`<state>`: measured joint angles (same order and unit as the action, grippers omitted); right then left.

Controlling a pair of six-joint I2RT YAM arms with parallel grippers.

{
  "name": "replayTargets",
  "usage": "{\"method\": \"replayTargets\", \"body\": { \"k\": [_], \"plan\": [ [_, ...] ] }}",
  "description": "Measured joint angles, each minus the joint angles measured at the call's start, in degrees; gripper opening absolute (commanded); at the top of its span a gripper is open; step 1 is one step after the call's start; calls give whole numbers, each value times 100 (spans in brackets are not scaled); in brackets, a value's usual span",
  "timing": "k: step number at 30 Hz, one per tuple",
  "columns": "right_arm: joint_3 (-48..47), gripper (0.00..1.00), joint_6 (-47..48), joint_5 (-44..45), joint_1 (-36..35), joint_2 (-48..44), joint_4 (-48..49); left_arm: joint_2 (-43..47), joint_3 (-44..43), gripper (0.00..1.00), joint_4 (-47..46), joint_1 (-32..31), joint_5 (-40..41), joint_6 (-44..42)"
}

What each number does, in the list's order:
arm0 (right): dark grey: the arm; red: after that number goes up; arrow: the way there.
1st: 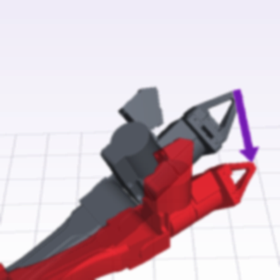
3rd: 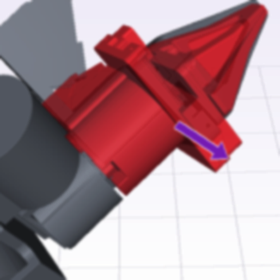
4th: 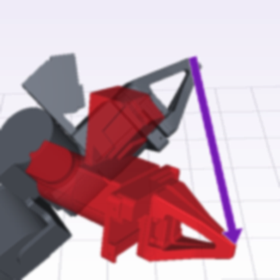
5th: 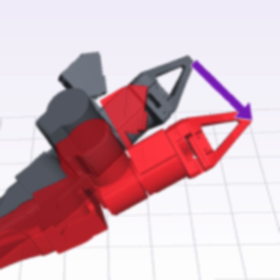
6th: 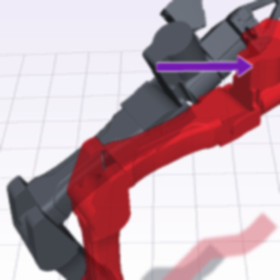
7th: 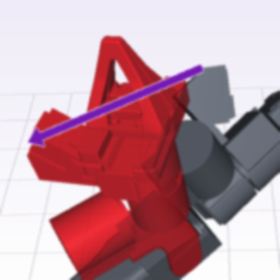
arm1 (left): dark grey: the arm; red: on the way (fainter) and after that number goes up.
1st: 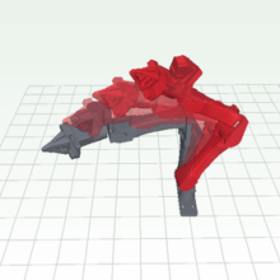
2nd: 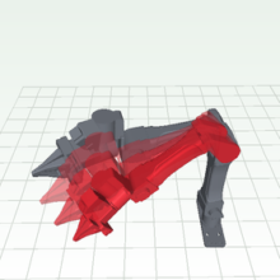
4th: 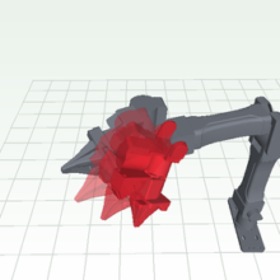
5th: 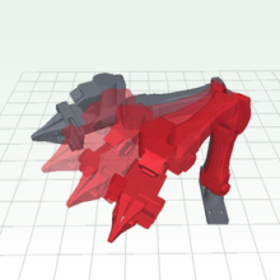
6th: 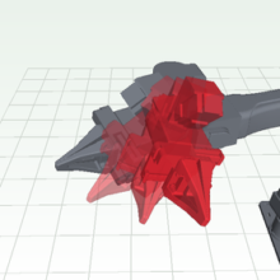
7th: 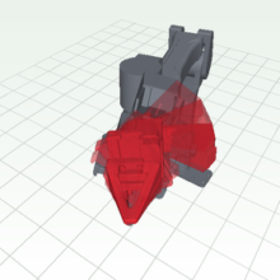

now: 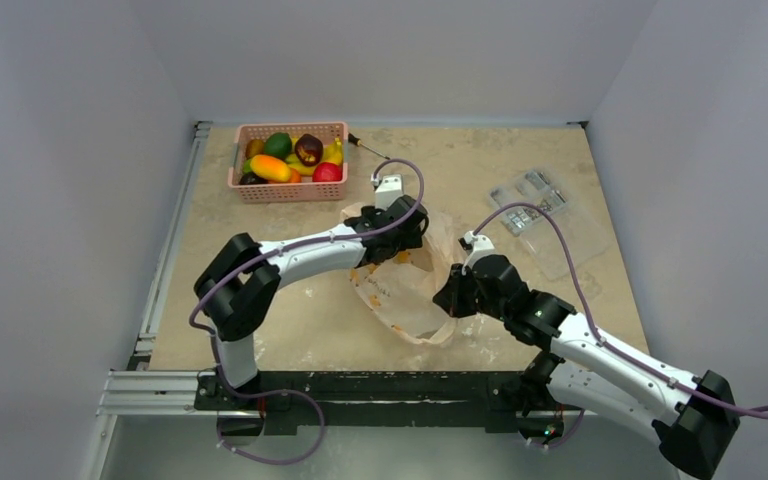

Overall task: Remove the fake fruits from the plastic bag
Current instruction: Take out the fake fruit from the plastic bag.

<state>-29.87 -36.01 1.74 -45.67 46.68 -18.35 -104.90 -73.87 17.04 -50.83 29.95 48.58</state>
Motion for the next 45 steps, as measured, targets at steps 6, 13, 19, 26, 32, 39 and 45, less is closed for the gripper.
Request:
{"method": "replayTargets", "body": {
  "k": [6,13,19,26,32,39,45],
  "plan": [
    [0,0,2,0,4,-22,2,-153,-50,80,173,188,94,-26],
    [0,0,2,2,7,-33,17,-348,-125,88,369,382,144,-24],
    [0,0,2,2,7,-33,20,-343,-111,97,411,389,313,-20],
    [0,0,4,0,7,-33,17,-105,592,96,-568,409,621,-267],
    [0,0,2,0,7,-37,20,-138,605,95,-1121,597,658,-531],
    [0,0,4,0,11,-48,31,-455,323,77,-1294,723,643,-667],
    [0,0,4,0,11,-74,35,-470,330,54,-1351,835,485,-778]
  ]
}}
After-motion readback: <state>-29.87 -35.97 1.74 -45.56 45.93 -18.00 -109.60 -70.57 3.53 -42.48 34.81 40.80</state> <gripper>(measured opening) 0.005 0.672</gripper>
